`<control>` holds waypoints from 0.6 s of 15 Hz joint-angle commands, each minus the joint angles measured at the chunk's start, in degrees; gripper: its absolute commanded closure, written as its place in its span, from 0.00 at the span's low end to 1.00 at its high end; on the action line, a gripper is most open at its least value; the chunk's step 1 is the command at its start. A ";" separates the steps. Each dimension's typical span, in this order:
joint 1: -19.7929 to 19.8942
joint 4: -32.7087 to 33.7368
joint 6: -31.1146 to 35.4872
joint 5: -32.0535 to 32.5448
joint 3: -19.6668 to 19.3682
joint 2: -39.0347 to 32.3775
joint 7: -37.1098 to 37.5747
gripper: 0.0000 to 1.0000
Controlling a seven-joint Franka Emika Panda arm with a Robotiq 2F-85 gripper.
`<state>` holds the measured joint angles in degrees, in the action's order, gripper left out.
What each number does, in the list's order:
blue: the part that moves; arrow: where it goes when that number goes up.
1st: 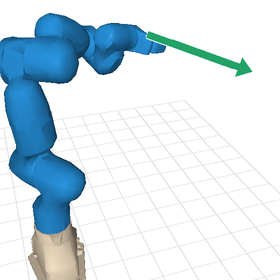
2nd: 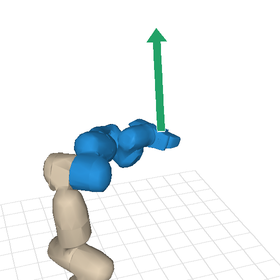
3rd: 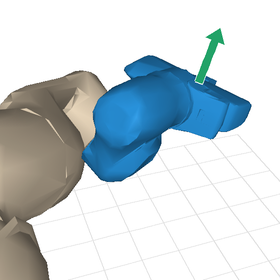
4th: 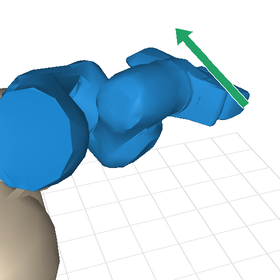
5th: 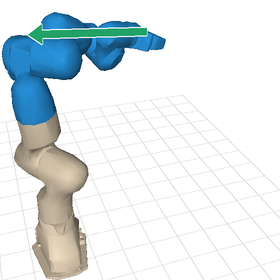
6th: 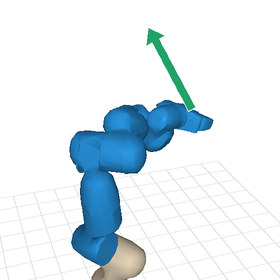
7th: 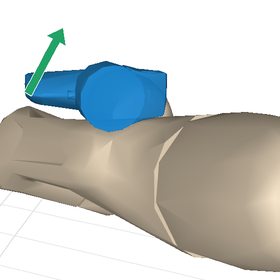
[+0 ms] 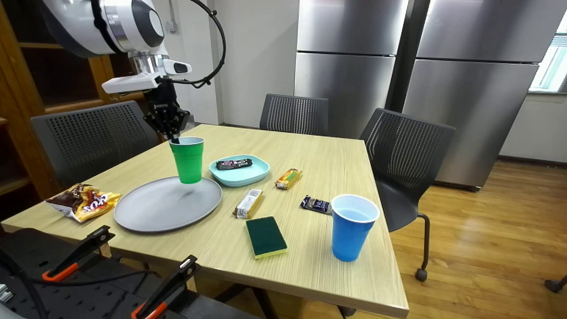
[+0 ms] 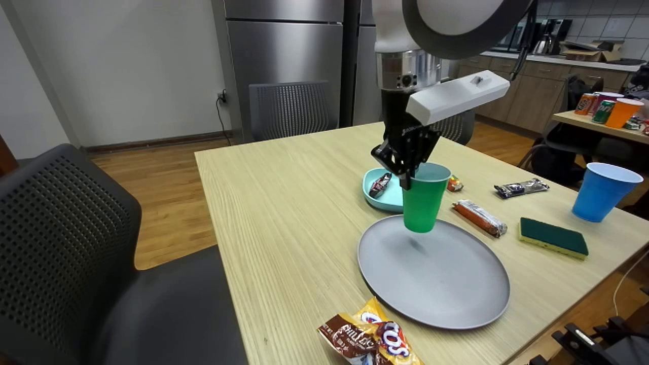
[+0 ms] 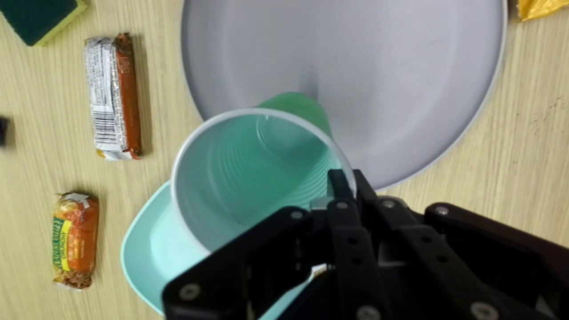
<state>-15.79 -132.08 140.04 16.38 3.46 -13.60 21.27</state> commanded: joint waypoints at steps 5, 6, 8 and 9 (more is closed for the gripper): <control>-1.43 -2.82 3.66 -0.73 2.90 0.08 2.73 0.99; -1.51 -2.98 4.58 -0.57 2.85 -0.15 2.94 0.99; -1.68 -3.01 5.60 -0.38 2.69 -0.71 3.26 0.99; -1.65 -3.12 6.49 -0.61 2.64 -1.02 3.34 0.99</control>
<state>-17.20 -134.39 144.21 16.09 5.93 -14.50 22.73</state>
